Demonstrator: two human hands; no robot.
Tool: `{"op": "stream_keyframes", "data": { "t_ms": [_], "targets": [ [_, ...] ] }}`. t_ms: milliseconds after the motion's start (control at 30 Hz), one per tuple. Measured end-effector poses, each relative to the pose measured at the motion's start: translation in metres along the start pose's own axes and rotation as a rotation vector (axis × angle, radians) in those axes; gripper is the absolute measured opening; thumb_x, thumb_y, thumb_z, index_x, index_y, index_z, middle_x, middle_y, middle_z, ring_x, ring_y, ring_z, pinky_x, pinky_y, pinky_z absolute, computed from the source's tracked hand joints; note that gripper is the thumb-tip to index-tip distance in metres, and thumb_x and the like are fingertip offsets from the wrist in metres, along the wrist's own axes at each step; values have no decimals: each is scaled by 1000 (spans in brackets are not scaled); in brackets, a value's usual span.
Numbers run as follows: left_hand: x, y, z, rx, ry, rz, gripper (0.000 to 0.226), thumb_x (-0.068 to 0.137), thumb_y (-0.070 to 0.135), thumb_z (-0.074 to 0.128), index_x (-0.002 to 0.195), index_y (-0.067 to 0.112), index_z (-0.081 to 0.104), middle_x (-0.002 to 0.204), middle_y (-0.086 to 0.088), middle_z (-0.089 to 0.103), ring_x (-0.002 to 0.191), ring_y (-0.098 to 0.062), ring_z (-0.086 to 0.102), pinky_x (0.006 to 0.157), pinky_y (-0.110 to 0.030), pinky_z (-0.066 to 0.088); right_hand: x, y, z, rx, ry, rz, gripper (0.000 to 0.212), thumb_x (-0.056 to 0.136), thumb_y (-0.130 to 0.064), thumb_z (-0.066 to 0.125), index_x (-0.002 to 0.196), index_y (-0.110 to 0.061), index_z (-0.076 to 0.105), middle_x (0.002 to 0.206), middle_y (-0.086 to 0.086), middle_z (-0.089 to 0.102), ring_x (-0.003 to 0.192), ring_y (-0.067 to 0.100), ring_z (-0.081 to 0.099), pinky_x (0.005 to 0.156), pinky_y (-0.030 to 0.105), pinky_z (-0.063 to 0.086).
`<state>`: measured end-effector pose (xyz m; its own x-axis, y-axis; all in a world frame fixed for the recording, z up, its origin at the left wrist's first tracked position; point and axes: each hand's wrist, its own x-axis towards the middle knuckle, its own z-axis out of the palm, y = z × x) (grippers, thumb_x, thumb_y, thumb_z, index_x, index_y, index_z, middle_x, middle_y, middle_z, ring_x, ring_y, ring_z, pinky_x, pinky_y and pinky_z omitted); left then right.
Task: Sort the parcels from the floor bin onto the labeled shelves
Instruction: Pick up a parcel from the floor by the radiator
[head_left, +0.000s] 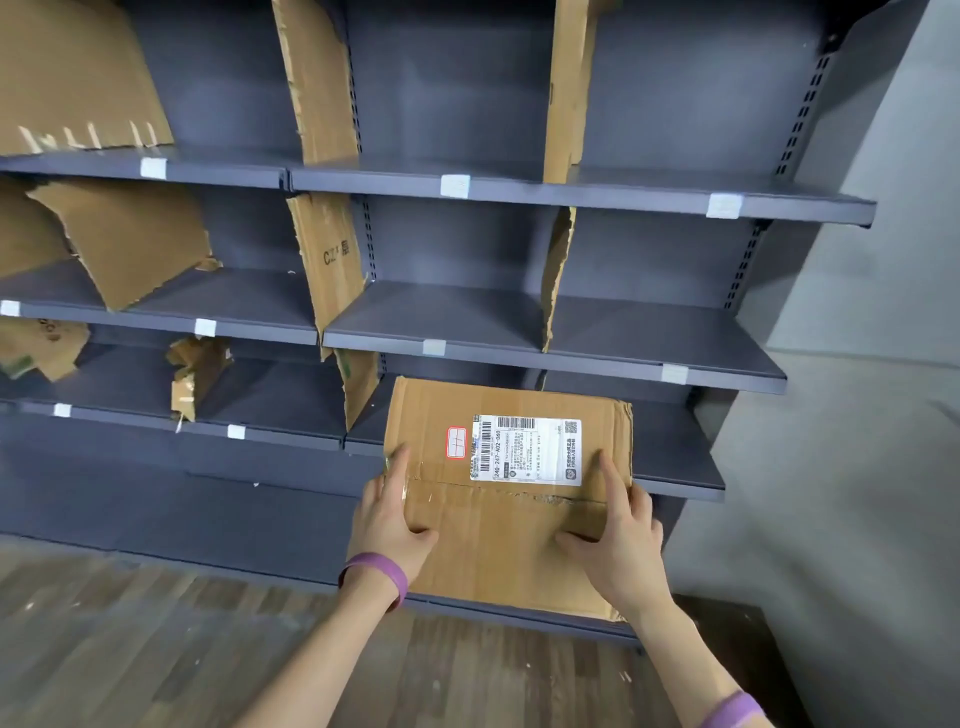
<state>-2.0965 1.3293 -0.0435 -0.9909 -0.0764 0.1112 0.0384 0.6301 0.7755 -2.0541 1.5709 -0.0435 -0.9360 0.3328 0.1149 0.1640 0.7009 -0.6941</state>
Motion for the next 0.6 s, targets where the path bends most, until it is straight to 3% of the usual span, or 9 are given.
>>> {"op": "stream_keyframes", "data": {
  "t_ms": [267, 600],
  "targets": [
    [83, -28, 5, 12, 36, -96, 101, 74, 6, 66, 144, 50, 9, 142, 1, 34, 119, -24, 50, 94, -38, 48, 95, -15, 59, 44, -86, -47, 98, 80, -29, 70, 145, -53, 2, 151, -4, 18, 128, 38, 28, 103, 48, 32],
    [175, -52, 4, 28, 1, -203, 99, 74, 5, 65, 142, 52, 12, 136, 0, 37, 112, -26, 53, 94, -44, 49, 177, -38, 116, 46, -189, -9, 99, 78, -33, 72, 145, -53, 2, 146, -2, 24, 131, 34, 30, 106, 48, 30]
  ]
}}
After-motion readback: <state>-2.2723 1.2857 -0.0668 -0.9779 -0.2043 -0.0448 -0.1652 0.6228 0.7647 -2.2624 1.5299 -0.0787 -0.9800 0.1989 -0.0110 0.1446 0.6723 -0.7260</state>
